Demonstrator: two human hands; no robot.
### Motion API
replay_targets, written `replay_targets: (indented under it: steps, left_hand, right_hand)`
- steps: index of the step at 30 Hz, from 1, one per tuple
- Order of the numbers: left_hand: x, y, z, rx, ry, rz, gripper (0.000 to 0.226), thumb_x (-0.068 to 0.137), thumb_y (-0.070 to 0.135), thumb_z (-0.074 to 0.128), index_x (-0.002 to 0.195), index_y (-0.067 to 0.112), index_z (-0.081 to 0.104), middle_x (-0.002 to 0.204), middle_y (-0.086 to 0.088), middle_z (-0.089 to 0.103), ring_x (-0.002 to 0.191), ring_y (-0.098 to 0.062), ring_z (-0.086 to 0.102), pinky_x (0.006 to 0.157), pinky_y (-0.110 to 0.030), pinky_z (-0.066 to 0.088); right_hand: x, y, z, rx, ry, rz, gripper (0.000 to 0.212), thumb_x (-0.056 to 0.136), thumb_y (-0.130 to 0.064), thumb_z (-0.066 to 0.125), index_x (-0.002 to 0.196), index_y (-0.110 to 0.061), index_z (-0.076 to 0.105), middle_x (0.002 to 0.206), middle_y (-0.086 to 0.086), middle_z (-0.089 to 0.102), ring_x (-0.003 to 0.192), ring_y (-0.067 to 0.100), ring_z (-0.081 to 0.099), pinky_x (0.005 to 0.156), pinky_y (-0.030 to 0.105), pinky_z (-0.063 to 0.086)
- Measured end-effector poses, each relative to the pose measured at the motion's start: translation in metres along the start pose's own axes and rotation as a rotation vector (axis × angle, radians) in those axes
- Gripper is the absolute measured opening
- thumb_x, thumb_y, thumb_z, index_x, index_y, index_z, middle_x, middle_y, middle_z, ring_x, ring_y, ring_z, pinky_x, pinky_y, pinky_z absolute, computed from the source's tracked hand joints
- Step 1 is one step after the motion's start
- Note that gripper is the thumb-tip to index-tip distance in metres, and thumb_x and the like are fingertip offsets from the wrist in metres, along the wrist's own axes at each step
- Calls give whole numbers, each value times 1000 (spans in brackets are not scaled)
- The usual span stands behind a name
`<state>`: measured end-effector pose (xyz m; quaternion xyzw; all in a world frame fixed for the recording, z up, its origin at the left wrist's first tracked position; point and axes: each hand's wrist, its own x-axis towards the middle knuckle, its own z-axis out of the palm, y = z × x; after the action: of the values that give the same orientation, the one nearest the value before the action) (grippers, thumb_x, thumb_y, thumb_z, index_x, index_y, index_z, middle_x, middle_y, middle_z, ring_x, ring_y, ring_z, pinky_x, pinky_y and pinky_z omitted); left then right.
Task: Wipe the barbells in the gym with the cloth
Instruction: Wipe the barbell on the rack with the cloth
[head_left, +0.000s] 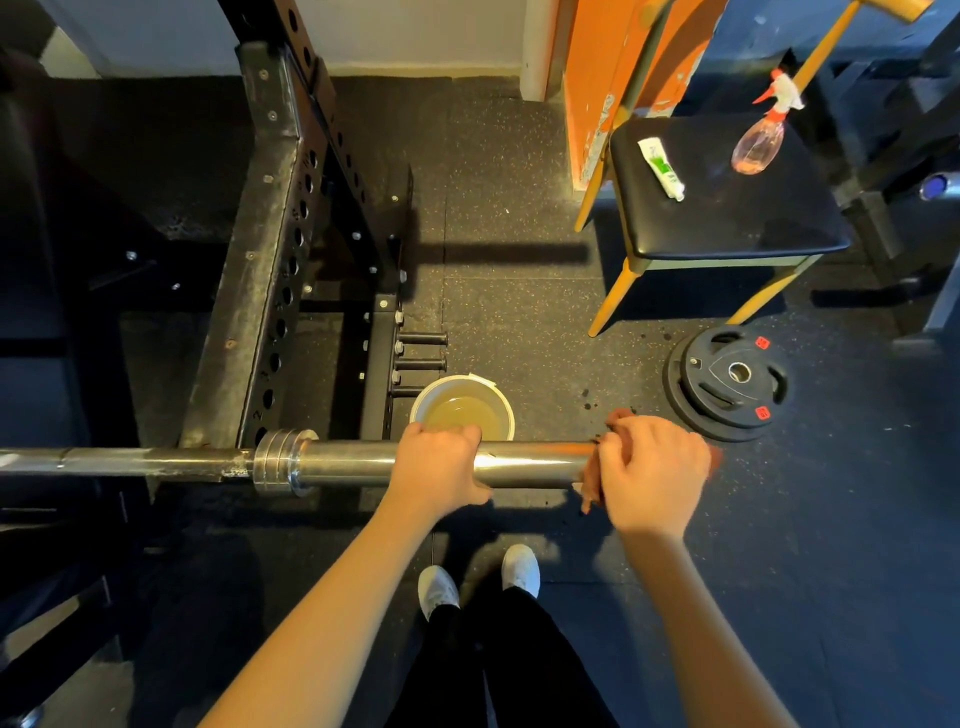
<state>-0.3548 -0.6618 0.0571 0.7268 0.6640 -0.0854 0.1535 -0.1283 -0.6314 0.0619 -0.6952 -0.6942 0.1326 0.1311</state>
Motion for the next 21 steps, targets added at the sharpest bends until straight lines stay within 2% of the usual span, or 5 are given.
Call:
replay_targets:
  steps: [3,7,11,14,21]
  left_hand:
    - [-2,2,6,15,51,-48,49,76,59,66,108,22,57,96,6,65,89,-16,61,88,-33,39]
    - [-2,2,6,16,55,-39,49,76,60,67,106,22,56,94,6,63,86,-15,59,85,-32,38]
    - [3,-16,-14,-189,-216,58,70,76,48,75,134,22,45,122,2,61,107,-18,58,95,-37,47]
    - [3,-35,-28,-153,-388,9,90,74,47,78,148,23,31,137,0,54,122,-23,52,105,-45,41]
    - [-2,-40,-19,-86,-322,-7,57,79,44,72,127,21,52,107,0,65,94,-16,62,85,-34,55]
  right_hand:
    - [-18,-37,17,66,-71,-205,42,93,-42,39,103,-18,71,107,-1,68,98,21,59,92,40,40]
    - [-12,-14,6,55,-162,-401,44,93,-48,39,113,-20,67,114,-2,65,105,21,58,95,41,40]
    - [-4,9,0,65,-29,-151,40,89,-44,39,99,-20,70,100,-3,66,95,20,56,92,38,36]
    - [-12,-22,15,72,16,-15,39,91,-41,40,97,-19,71,102,-3,66,98,18,54,98,45,37]
    - [-8,-17,7,61,-173,-460,50,89,-55,44,109,-18,70,112,0,66,105,22,59,93,37,35]
